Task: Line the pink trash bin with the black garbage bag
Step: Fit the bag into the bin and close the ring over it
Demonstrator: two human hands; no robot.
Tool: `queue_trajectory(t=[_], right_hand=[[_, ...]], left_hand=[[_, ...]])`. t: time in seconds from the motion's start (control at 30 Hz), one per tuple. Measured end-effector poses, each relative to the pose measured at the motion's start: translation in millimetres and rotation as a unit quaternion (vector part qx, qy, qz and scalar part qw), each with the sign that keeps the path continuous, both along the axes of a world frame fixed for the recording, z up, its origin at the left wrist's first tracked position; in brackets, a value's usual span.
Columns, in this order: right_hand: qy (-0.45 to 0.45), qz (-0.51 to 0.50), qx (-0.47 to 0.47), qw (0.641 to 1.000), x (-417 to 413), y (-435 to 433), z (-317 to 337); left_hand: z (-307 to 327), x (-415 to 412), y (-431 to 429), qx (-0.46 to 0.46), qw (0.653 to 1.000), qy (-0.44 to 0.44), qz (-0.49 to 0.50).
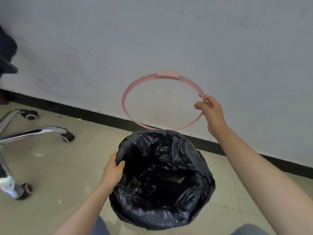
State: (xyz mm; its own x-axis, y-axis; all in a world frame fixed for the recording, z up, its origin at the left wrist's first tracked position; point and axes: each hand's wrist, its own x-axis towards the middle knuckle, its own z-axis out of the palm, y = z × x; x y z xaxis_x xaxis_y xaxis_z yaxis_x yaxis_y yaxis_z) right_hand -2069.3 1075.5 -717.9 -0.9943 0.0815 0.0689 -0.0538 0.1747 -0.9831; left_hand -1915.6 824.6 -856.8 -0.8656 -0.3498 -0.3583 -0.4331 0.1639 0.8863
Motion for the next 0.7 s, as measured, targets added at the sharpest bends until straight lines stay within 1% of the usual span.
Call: queue_trajectory(t=[0.07,0.13,0.2,0.27,0.33,0.4,0.47,0.57,0.6,0.63,0.7], right_hand=[[0.057,0.066,0.091,0.992,26.8,-1.8,12.4],[0.088,0.162,0.219,0.958,59.2,-4.4,19.5],[0.116,0.237,0.334,0.905,89.3,-2.4,17.8],[0.135,0.284,0.423,0.85,114.8,3.0,8.1],[0.112,0.339,0.491,0.795,138.5,7.9,-10.0],[0.074,0.395,0.536,0.742,161.3,8.5,-34.2],[0.07,0.41,0.565,0.712,176.2,8.3,-57.8],[0.068,0.414,0.602,0.68,183.0,10.6,-82.1],[0.055,0.419,0.608,0.672,184.2,12.3,-88.4],[0.043,0.423,0.613,0.666,185.6,13.4,-94.1],[0.033,0.427,0.622,0.656,189.5,13.9,-103.9]], left_hand=[[1.9,-2.4,3.9,0.009,1.0,0.0,0.01],[3.4,-3.9,6.5,0.023,0.999,-0.001,0.022],[4.2,-4.3,7.1,0.031,0.999,-0.002,0.038],[4.1,-4.8,7.6,0.054,0.997,-0.003,0.053],[3.9,-5.5,10.7,0.081,0.995,0.001,0.058],[3.1,-7.1,14.6,0.12,0.99,0.001,0.074],[2.4,-4.6,17.4,0.198,0.974,0.001,0.11],[-0.1,2.4,16.5,0.358,0.919,0.019,0.162],[-1.6,4.8,16.2,0.377,0.911,0.02,0.169],[-2.3,6.3,16.4,0.379,0.91,0.027,0.167],[-2.0,6.2,16.1,0.367,0.918,0.037,0.146]])
